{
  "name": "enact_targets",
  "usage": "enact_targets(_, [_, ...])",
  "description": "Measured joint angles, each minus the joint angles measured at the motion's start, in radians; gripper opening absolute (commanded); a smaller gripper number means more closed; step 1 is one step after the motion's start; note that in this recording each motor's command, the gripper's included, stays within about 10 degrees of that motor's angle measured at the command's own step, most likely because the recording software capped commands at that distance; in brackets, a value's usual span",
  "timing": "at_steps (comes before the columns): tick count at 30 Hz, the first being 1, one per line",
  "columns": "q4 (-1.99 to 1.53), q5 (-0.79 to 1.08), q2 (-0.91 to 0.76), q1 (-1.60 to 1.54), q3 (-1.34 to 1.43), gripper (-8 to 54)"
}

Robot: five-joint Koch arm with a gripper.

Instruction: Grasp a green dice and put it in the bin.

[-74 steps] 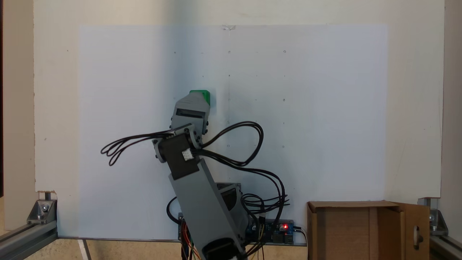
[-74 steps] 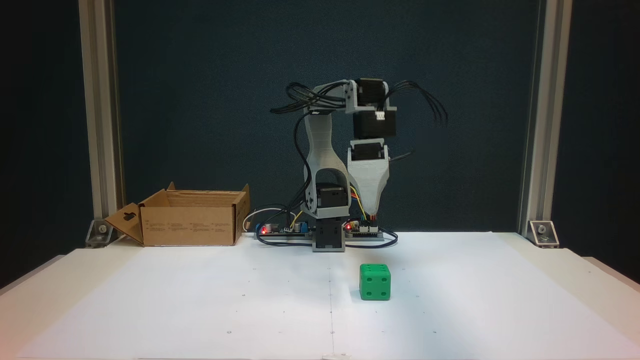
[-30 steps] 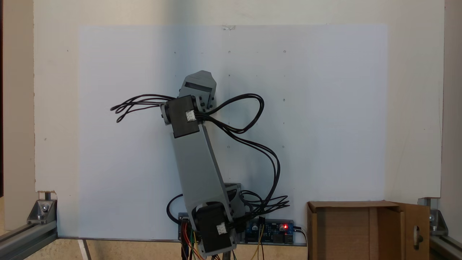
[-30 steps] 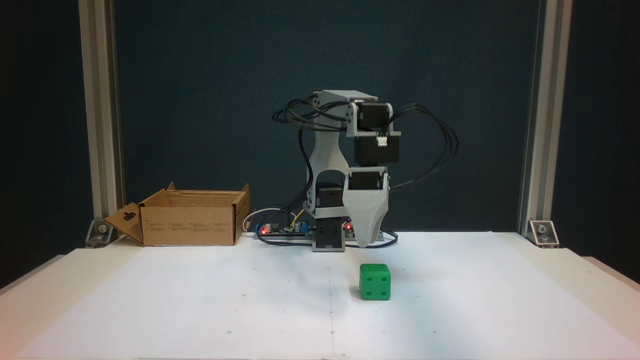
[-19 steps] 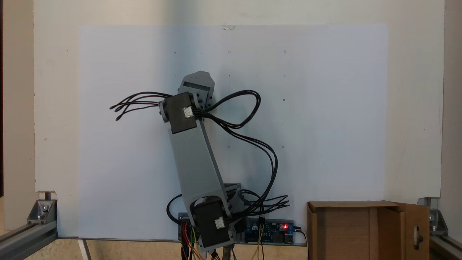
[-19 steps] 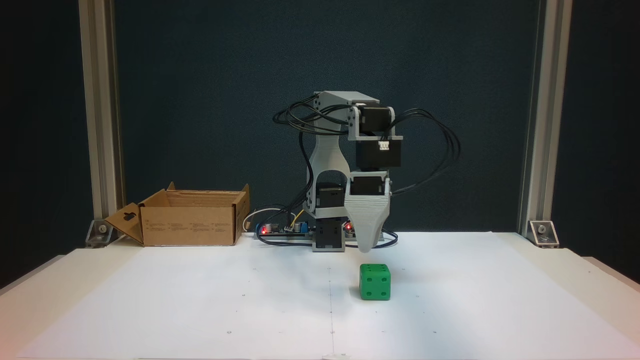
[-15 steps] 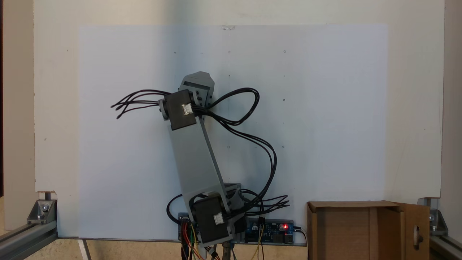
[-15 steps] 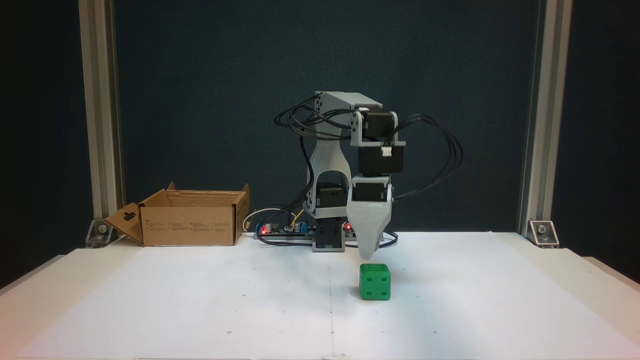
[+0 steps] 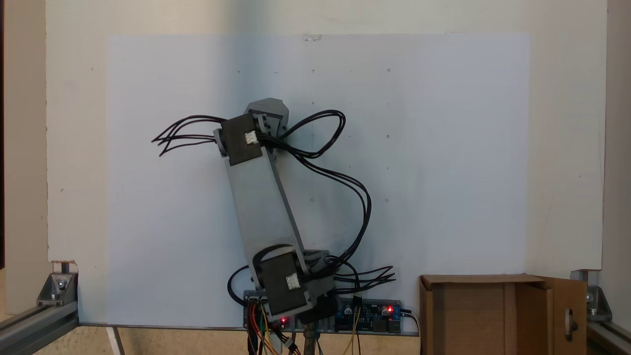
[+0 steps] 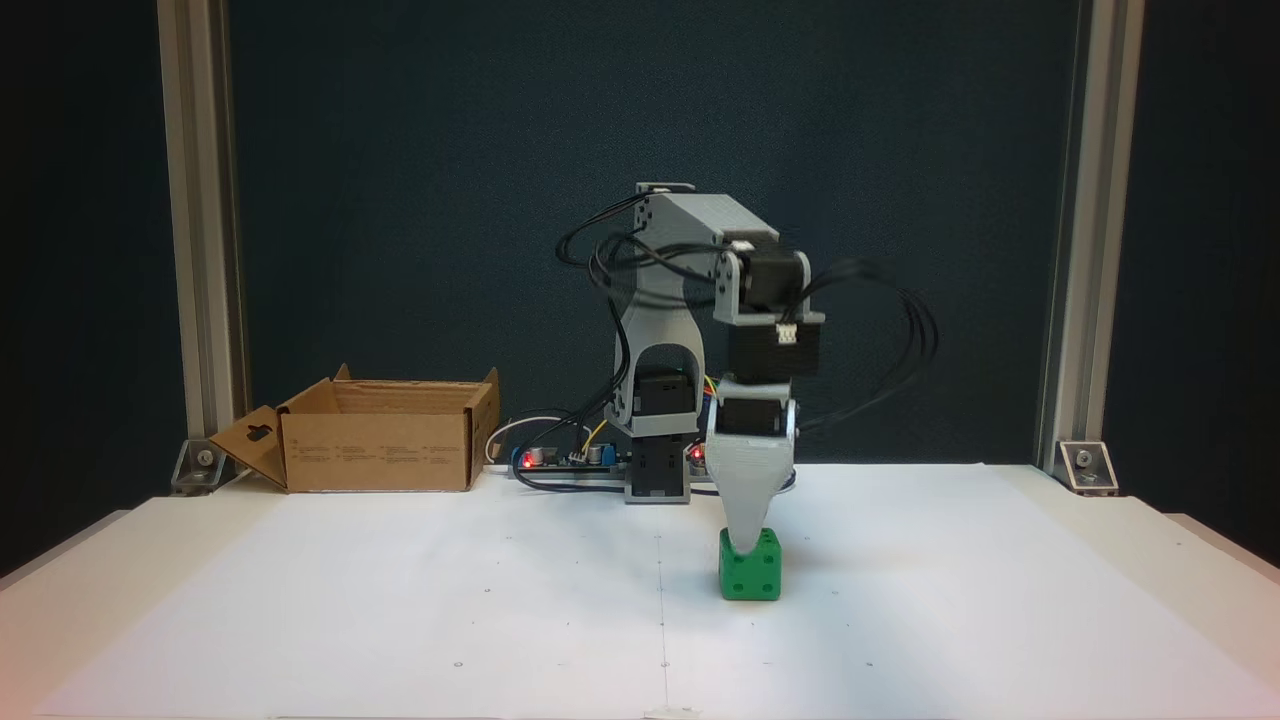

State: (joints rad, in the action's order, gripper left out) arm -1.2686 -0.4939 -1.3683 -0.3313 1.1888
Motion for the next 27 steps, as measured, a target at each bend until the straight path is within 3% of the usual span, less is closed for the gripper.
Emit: enact_targets(27, [0.051, 0.0, 0.124, 0.017, 0.005, 40.3])
